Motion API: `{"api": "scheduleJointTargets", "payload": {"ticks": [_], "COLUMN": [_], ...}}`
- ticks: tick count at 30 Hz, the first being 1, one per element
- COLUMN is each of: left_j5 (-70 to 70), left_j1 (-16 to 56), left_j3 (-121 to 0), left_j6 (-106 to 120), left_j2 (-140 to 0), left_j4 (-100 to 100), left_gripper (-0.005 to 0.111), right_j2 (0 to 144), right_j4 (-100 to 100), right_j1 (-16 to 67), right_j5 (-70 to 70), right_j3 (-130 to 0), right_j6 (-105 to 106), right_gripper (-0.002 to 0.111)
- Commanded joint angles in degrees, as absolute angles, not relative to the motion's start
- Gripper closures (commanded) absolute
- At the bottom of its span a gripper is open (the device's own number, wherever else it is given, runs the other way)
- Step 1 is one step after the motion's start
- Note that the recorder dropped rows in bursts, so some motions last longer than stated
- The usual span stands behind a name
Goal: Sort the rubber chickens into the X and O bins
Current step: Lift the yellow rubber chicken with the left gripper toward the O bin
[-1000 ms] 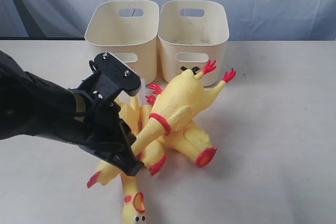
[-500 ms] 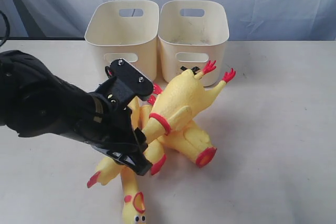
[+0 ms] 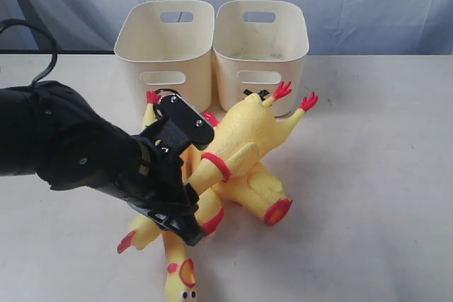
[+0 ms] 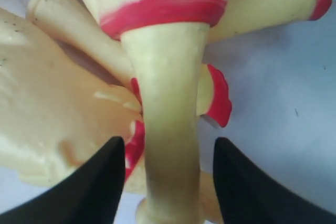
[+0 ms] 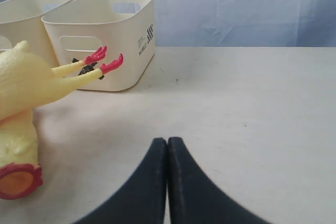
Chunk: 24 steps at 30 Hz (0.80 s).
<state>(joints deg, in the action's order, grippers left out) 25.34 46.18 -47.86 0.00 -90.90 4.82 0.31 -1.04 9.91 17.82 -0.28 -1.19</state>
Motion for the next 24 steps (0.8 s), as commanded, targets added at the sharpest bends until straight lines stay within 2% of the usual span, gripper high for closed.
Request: {"api": "scheduleJointTargets", "payload": {"ticks": [1,6,9,11,14,18,24], "left_j5": [25.0,25.15,25.15,25.15,25.45,27.66,39.15], "left_j1": [46.5,46.5,46.5,46.5,46.5,46.5,46.5], "left_j3": [-48.13,-48.13,-48.13,-48.13,-48.13,-48.24,-52.72], "left_j6": [0.0,-0.32,-0.44,-0.44,-0.44,0.0,0.0], "left_j2": [-92.21,-93.71,-93.98,-93.98,-93.98,-93.85,-88.94], "left_j4": [4.97,4.97,4.97,4.97,4.86,4.98,4.46], "left_gripper": [0.057,0.058,0.066,0.076,0.107,0.107,0.107], "right_j2": [0.0,0.0,0.0,0.0,0.0,0.0,0.0], "right_j4": [-0.96,-0.96,-0.96,-0.96,-0.96,-0.96,-0.96], "right_j1": [9.78,9.78,9.78,9.78,9.78,9.78,9.78], "right_j5": [17.41,17.41,17.41,17.41,17.41,17.41,17.41], "right_j3": [0.0,0.0,0.0,0.0,0.0,0.0,0.0], "right_j6": [-1.14,-1.14,-1.14,-1.14,-1.14,-1.14,-1.14], "right_gripper": [0.108,0.108,0.108,0.108,0.108,0.108,0.108]}}
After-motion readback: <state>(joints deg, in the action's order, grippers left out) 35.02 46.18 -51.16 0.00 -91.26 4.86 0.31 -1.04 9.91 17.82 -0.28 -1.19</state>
